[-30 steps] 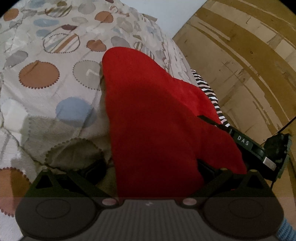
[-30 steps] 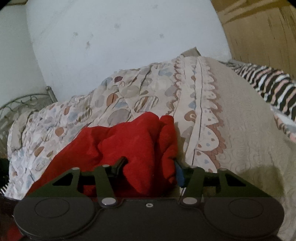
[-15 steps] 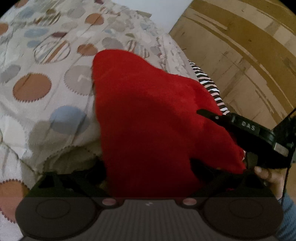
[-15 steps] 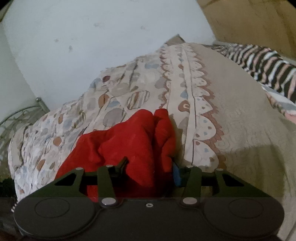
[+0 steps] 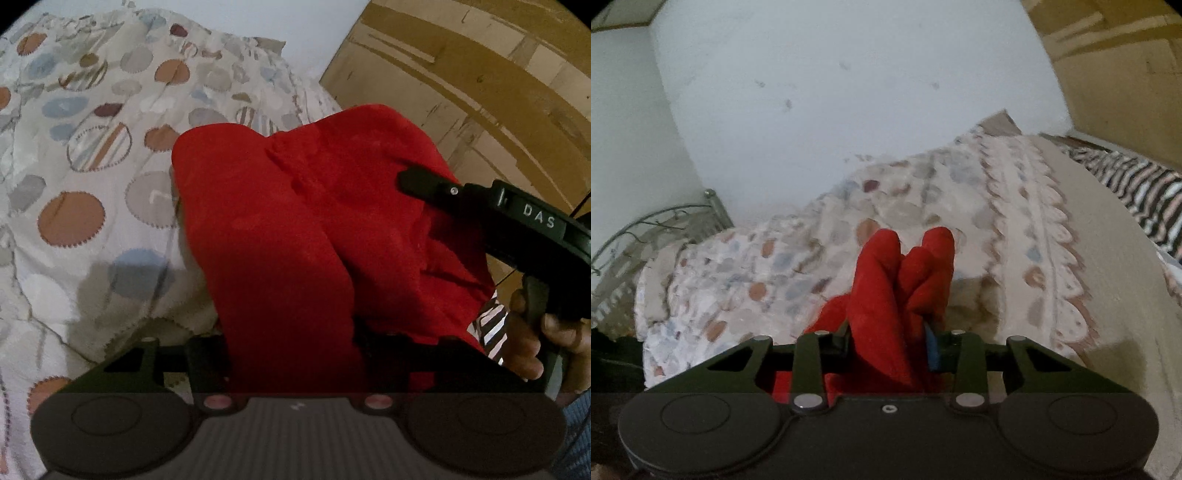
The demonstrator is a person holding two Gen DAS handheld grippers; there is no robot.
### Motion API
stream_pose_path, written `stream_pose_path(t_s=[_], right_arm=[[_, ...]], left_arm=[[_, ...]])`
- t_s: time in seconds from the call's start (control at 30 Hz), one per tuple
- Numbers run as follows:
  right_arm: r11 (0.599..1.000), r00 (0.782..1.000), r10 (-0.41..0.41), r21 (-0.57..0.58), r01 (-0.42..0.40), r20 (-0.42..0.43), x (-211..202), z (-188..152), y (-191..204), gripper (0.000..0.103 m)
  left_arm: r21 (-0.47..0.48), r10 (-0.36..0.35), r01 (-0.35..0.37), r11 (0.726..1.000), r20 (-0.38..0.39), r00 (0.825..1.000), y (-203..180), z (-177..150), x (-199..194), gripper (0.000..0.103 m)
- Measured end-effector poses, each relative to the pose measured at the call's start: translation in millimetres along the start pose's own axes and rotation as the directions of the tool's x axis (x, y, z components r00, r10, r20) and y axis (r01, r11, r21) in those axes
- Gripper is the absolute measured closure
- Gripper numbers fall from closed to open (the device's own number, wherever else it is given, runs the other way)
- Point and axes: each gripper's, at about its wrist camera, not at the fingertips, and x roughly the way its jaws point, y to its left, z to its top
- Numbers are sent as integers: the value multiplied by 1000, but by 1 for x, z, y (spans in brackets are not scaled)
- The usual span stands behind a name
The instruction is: Fold small clothes
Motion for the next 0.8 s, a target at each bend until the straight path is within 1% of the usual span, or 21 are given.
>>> stream_pose_path(t_s=[0.1,0.23,0.37,0.5,0.57,0.67,0.73,0.8], right_arm=[[999,999,36,23,-36,19,1,8,7,66],[995,994,100,19,-101,46,14,15,26,66],[984,984,169,38,-172,53,44,21,49,66],[970,972,233,61,-234,22,85,24,74,66],[970,971,238,63,-237,-9,108,21,83,66],[976,973,213,60,-209,-85,143,9,91,66],[982,973,185,48,-180,-140,164,-3,92,66],[990,975,141,32,-137,-171,178,-14,89,65]], left_arm=[[26,28,-29,999,34,999,3,7,-18,43],[41,81,-84,996,65,995,15,20,-43,43],[24,145,-148,989,95,985,39,33,-71,43],[7,221,-223,975,109,969,67,41,-90,42],[2,252,-254,967,101,962,85,41,-94,41],[-10,290,-289,957,44,956,114,36,-84,40],[-43,279,-278,960,19,960,131,27,-75,38],[-64,270,-267,962,41,962,140,18,-73,35]])
